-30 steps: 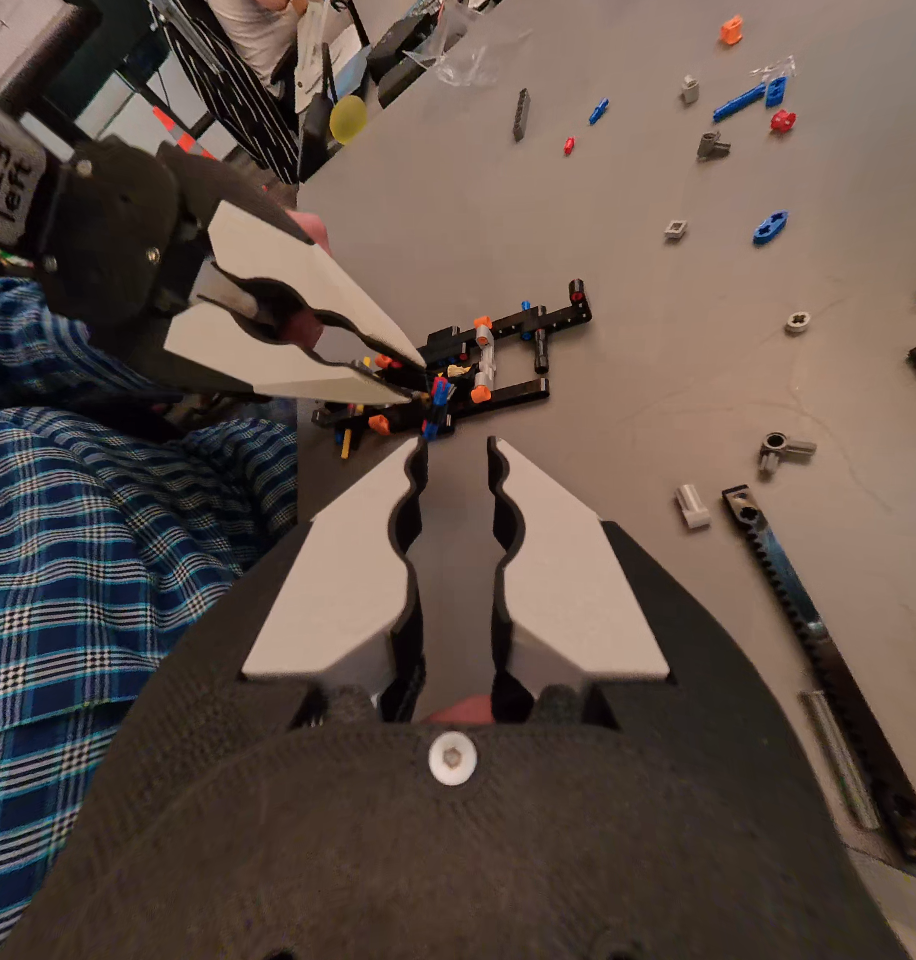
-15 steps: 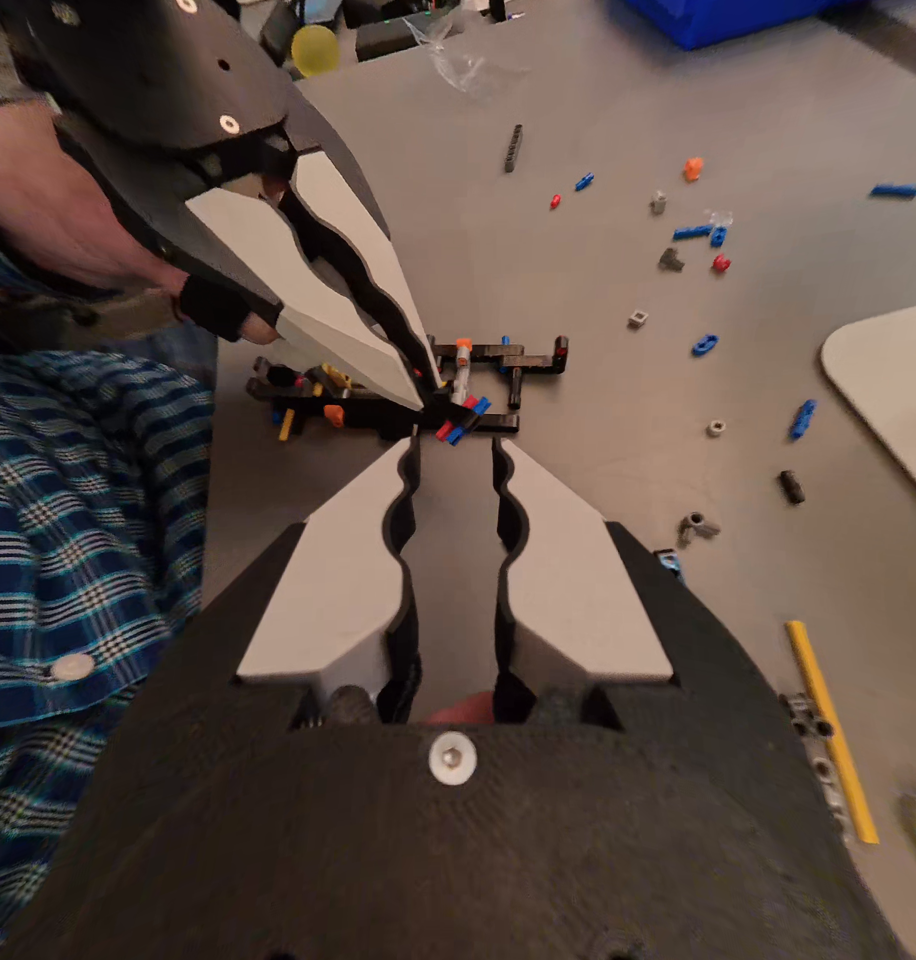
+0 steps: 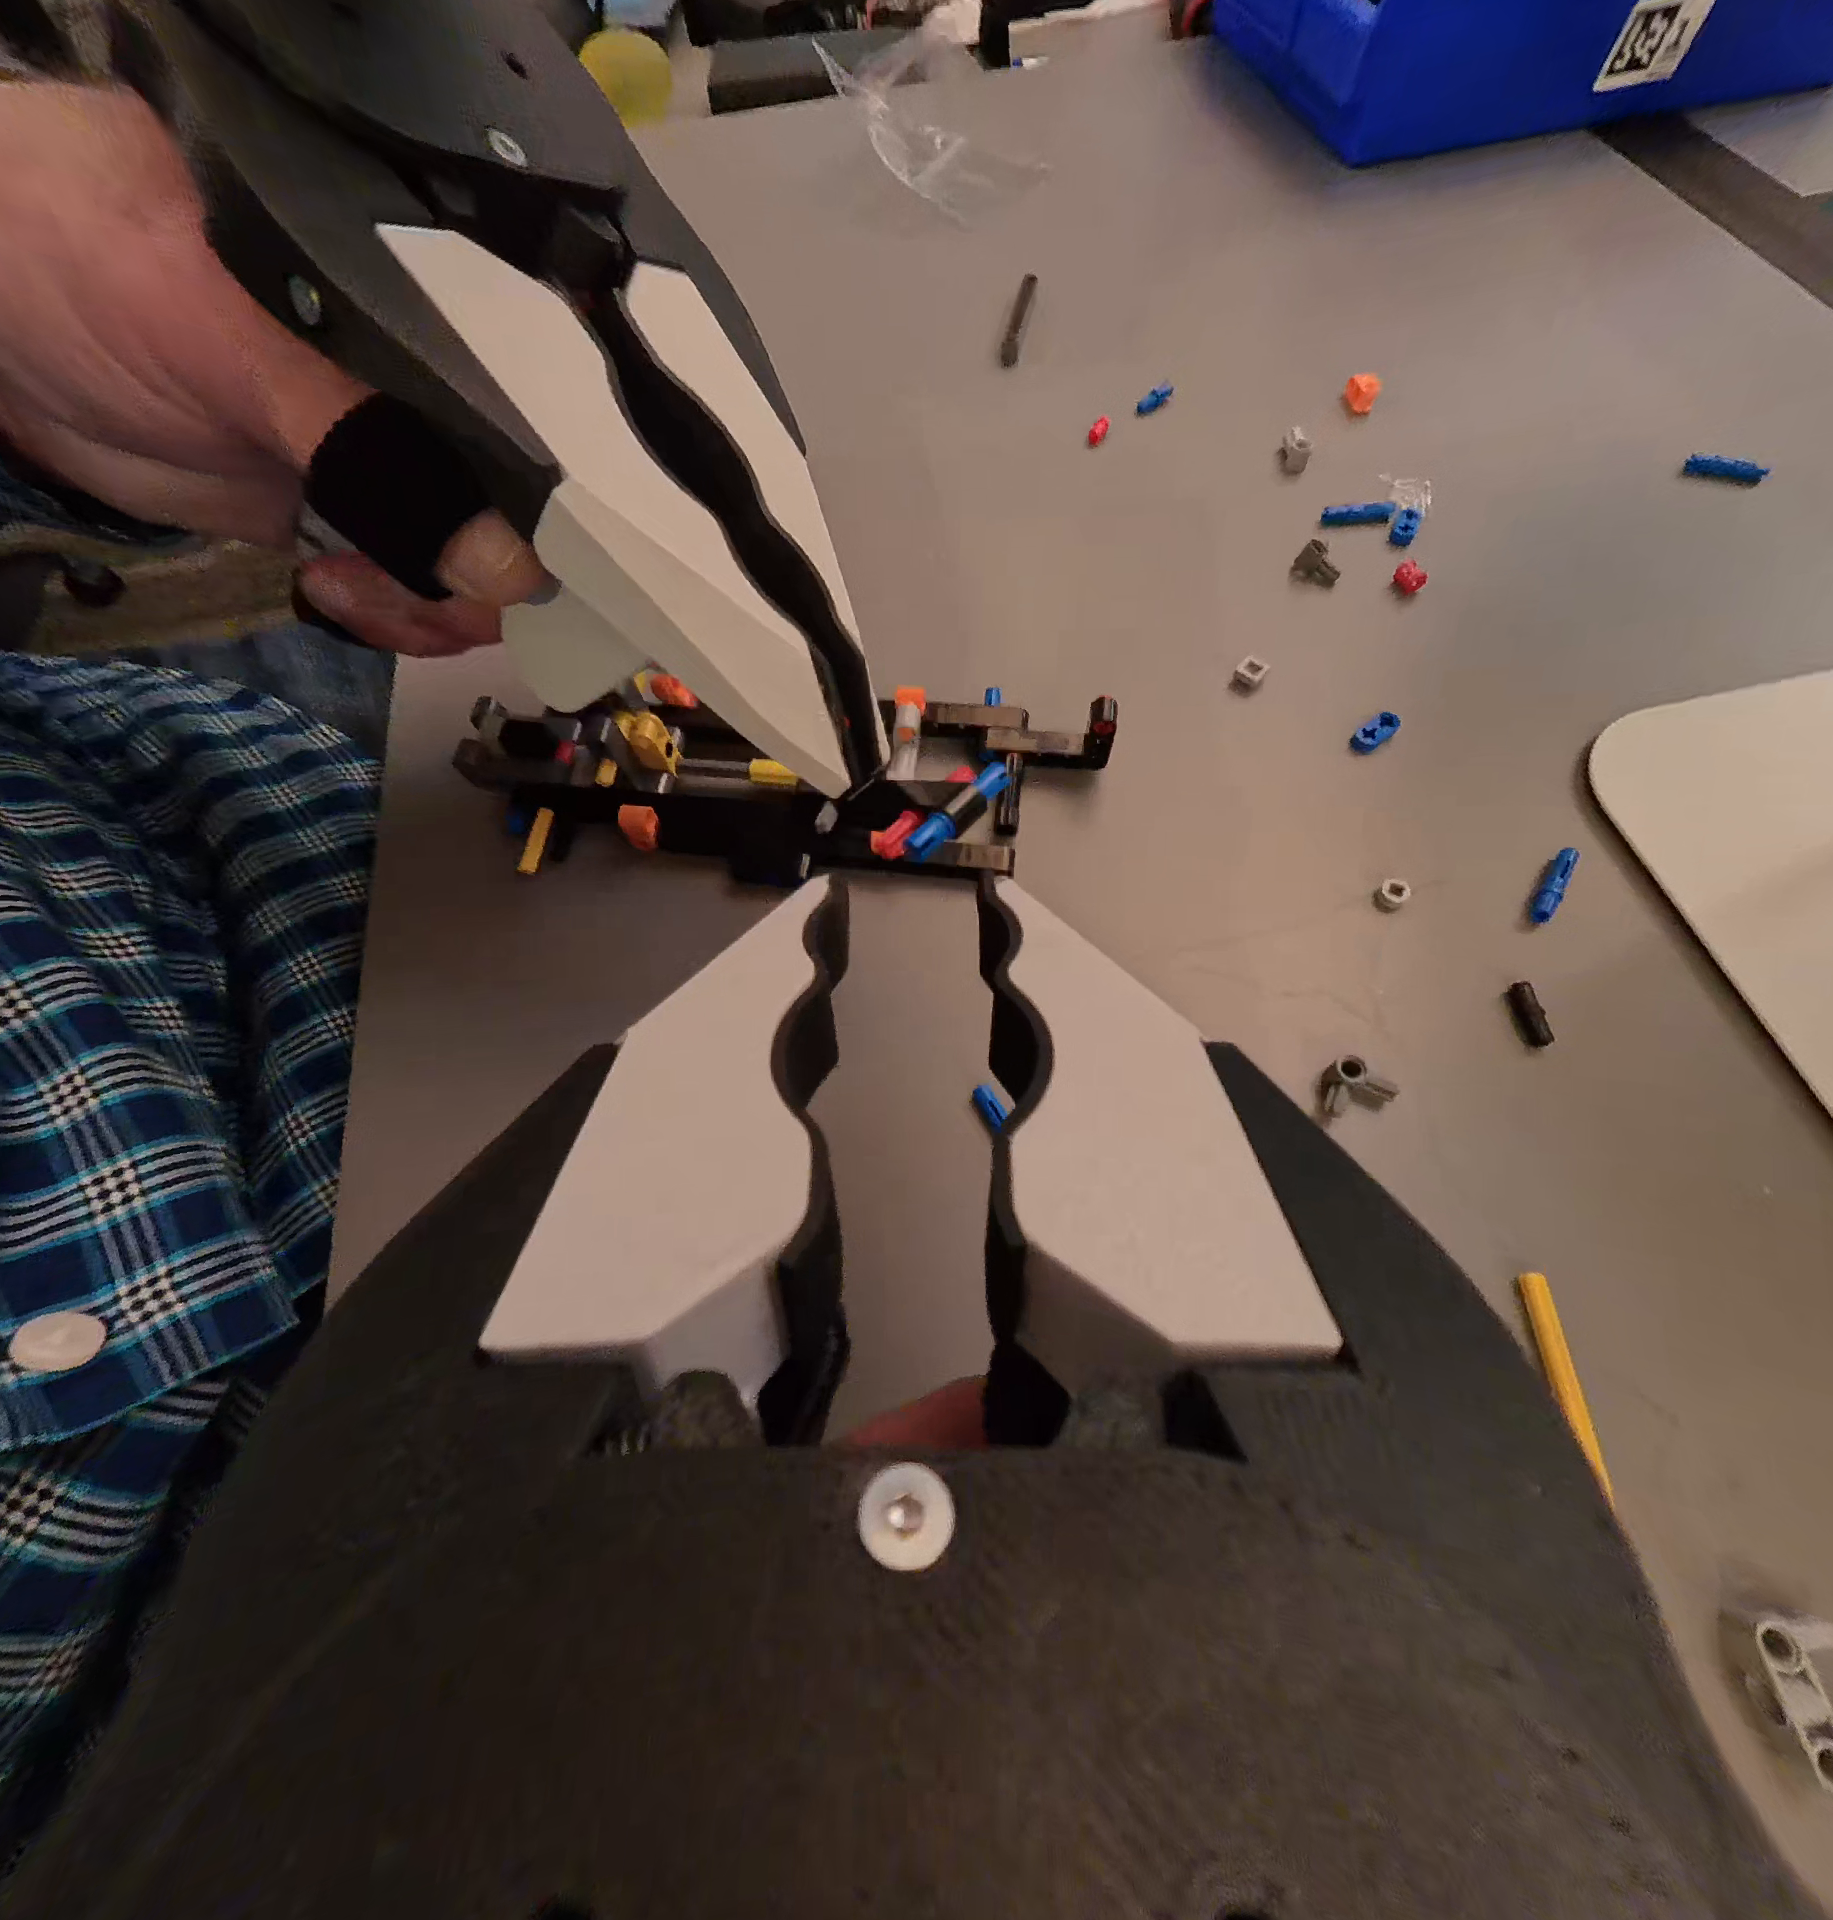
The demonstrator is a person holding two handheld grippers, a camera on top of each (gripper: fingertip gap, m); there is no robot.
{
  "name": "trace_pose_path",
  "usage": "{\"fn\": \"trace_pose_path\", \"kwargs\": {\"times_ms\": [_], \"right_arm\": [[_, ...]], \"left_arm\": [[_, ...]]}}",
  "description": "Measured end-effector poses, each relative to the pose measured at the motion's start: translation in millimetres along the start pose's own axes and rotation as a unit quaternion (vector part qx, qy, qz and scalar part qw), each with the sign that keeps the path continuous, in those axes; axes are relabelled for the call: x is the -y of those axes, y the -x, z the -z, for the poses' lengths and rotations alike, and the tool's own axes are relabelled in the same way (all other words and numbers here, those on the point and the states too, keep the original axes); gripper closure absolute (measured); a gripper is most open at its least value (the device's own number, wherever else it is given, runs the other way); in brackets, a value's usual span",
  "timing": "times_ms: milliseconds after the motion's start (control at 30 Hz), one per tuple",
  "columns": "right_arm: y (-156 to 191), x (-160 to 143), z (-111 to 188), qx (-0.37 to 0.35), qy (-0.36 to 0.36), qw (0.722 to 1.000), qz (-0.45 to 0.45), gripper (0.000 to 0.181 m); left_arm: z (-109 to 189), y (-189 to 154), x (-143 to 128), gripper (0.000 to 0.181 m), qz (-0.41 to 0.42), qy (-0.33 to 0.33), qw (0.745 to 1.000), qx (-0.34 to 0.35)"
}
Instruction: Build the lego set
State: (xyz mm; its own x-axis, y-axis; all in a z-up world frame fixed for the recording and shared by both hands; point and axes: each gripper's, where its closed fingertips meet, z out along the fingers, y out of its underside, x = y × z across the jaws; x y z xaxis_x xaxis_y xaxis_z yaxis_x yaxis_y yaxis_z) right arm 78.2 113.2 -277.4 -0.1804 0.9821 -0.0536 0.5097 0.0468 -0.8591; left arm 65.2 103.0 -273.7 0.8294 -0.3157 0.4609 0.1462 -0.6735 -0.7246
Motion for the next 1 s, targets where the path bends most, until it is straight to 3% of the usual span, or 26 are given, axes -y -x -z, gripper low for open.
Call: {"fn": "trace_pose_path", "kwargs": {"times_ms": [100,233,333,467,1000], "right_arm": [[4.2,11.2,6.4,0.032,-0.038,0.999,-0.003,0.154],[19.6,33.9,21.8,0.112,-0.113,0.987,-0.036,0.153],[26.2,46.4,30.1,0.151,-0.154,0.974,-0.070,0.156],[33.4,51.3,30.4,0.168,-0.168,0.967,-0.091,0.160],[32.4,48.7,33.4,0.196,-0.178,0.953,-0.147,0.160]], "left_arm": [[6.5,-16.5,10.1,0.172,0.043,-0.029,0.995,-0.086],[25.2,-43.2,27.0,0.172,0.091,-0.079,0.968,-0.219],[26.3,-48.9,22.9,0.172,0.109,-0.073,0.959,-0.253],[23.7,-55.0,19.8,0.172,0.131,-0.078,0.949,-0.276],[23.1,-52.9,22.0,0.172,0.132,-0.107,0.953,-0.250]]}}
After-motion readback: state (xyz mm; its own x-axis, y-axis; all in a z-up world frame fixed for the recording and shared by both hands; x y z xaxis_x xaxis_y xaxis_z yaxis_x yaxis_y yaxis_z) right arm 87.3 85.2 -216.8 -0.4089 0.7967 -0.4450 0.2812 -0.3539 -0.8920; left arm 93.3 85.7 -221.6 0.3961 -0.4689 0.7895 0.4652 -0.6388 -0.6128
